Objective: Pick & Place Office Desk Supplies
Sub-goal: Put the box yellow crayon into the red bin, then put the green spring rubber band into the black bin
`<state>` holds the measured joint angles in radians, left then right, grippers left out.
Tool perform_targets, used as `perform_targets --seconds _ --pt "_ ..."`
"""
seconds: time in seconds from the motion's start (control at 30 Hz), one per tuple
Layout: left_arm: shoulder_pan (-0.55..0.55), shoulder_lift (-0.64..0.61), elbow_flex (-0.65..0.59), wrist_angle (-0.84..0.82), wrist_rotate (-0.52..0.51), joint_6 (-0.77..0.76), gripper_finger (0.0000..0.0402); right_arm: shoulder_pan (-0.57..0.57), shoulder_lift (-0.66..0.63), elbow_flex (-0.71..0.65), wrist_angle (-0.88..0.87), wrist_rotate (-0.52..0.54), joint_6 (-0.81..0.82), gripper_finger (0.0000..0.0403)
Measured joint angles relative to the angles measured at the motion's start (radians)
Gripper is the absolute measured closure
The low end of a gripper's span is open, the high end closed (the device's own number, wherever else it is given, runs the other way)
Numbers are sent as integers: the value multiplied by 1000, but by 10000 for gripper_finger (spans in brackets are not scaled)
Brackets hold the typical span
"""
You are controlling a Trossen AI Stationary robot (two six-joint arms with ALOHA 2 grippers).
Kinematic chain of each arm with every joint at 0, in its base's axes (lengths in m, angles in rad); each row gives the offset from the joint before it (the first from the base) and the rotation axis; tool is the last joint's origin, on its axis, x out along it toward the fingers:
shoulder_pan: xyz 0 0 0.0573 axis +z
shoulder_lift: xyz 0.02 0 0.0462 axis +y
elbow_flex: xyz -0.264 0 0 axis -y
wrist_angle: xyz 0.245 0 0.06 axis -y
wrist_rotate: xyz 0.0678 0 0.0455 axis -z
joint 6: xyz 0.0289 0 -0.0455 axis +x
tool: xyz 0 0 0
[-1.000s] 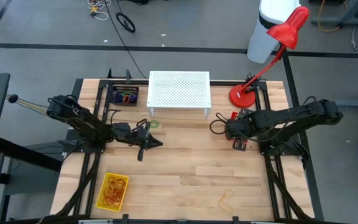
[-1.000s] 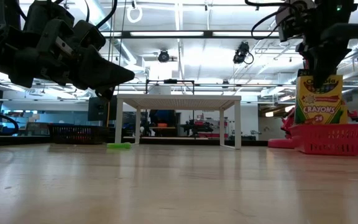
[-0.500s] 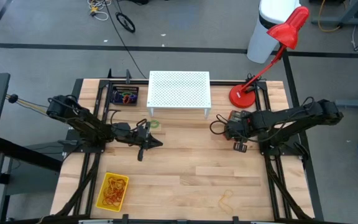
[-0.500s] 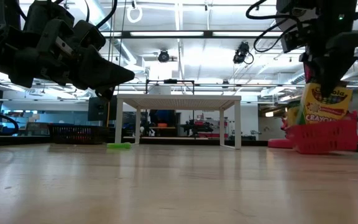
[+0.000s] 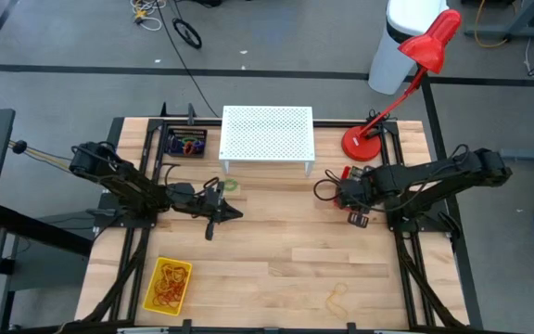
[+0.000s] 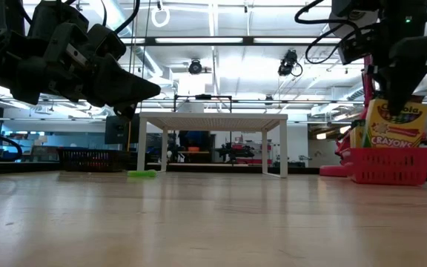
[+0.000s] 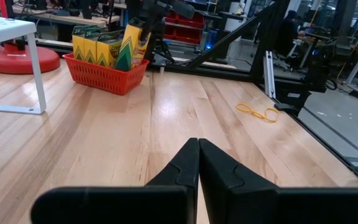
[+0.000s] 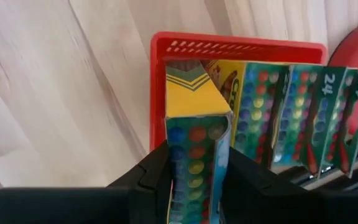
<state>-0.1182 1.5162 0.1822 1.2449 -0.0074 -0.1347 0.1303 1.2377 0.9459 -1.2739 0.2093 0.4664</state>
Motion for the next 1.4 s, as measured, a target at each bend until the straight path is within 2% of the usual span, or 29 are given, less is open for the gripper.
perform_targets --seconds 0.53,0.9,1.07,1.23,1.4 --pt "0 0 0 0 0 0 388 0 82 -8 43 -9 23 287" --pt "0 0 0 0 0 0 388 0 82 1 42 26 30 190" --pt "0 0 0 0 0 0 388 0 82 43 33 29 30 164" --pt "0 0 0 0 0 0 388 1 82 109 -10 53 48 177" --pt "0 0 0 0 0 0 388 20 81 189 -53 89 64 240"
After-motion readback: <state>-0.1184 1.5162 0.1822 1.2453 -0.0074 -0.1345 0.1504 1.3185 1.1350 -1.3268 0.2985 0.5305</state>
